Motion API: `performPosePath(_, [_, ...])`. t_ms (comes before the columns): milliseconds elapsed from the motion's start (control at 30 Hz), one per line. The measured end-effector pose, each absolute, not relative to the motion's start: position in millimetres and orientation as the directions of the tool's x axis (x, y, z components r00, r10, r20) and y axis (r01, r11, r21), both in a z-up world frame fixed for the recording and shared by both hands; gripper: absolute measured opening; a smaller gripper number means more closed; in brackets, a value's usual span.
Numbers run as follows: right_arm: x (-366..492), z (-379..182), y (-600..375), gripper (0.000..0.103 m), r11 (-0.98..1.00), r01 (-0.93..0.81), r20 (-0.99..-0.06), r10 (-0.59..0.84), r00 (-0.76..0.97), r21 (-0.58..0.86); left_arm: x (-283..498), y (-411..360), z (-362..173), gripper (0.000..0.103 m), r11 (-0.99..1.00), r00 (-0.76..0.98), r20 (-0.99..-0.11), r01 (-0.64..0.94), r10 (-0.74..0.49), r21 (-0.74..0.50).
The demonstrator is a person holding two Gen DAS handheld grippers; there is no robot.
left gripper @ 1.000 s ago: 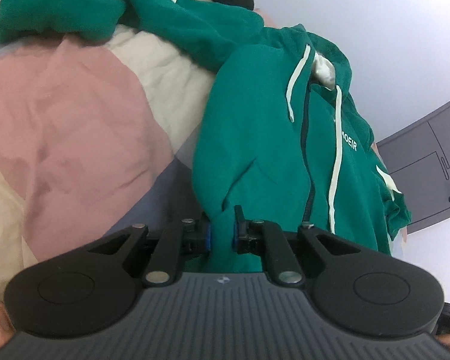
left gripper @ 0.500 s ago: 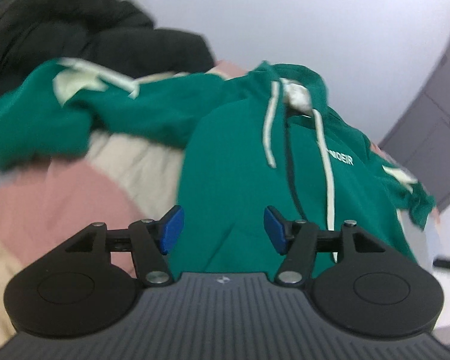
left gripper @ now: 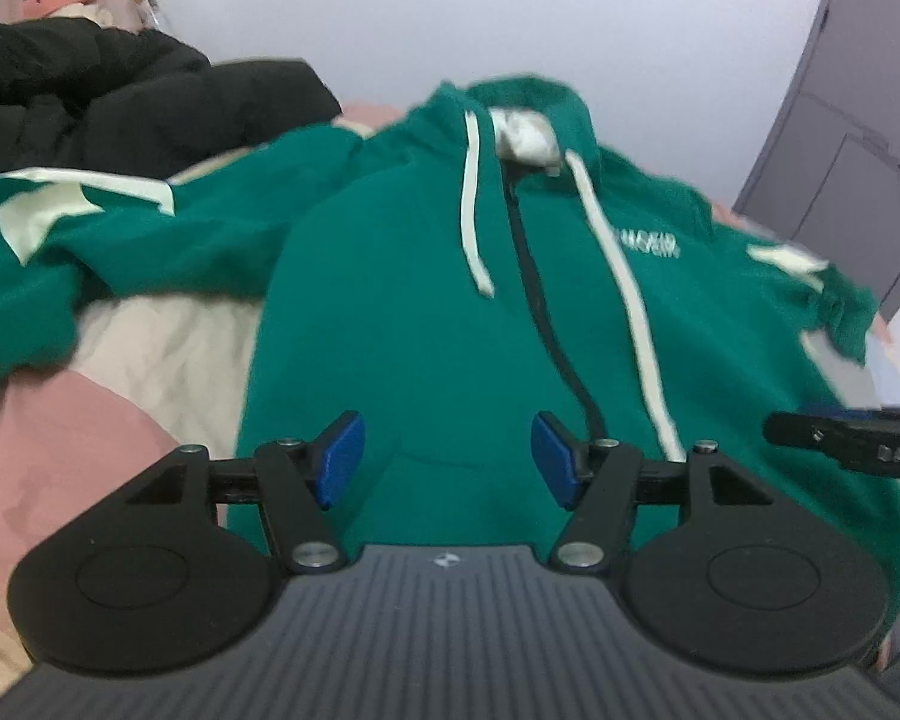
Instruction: Fold large clothes
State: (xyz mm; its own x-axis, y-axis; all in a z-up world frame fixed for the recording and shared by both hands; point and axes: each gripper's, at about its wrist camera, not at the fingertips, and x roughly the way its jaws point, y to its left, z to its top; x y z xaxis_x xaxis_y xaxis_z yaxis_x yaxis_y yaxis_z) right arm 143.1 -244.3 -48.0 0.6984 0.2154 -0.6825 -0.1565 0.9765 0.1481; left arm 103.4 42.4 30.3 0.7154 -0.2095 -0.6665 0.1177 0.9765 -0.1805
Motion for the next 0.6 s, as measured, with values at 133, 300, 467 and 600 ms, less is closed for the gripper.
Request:
performPosePath(133, [160.3,-81.0,-242.0,0.045,0.983,-0.132,-0.719,0.183,0.670,0.127,113.9,38.1,6.5,0.069,0.977,0.668,-0.714,0.122,-0.211,-0.175])
performPosePath(300, [170.0,-111.2,-254.6,0.045,0.974,-0.075,-0.756,0.213,0.619,0.214,120.3,34.3,-12.3,0.072,0.981,0.632,-0.751,0.108,-0.191,-0.159])
performPosePath(467, [170.7,-95.2,-277.8,0.046,0.946,-0.020,-0.694,0.253,0.674,0.325,117.9,31.3,-11.8,0.074,0.983,0.643,-0.744,0.113,-0.184,-0.146])
performPosePath(600, [177.8,-78.3,-312.1,0.046,0.899,0.050,-0.611,0.253,0.750,0.434,116.1,32.8,-9.4,0.074,0.981,0.654,-0.732,0.096,-0.189,-0.167])
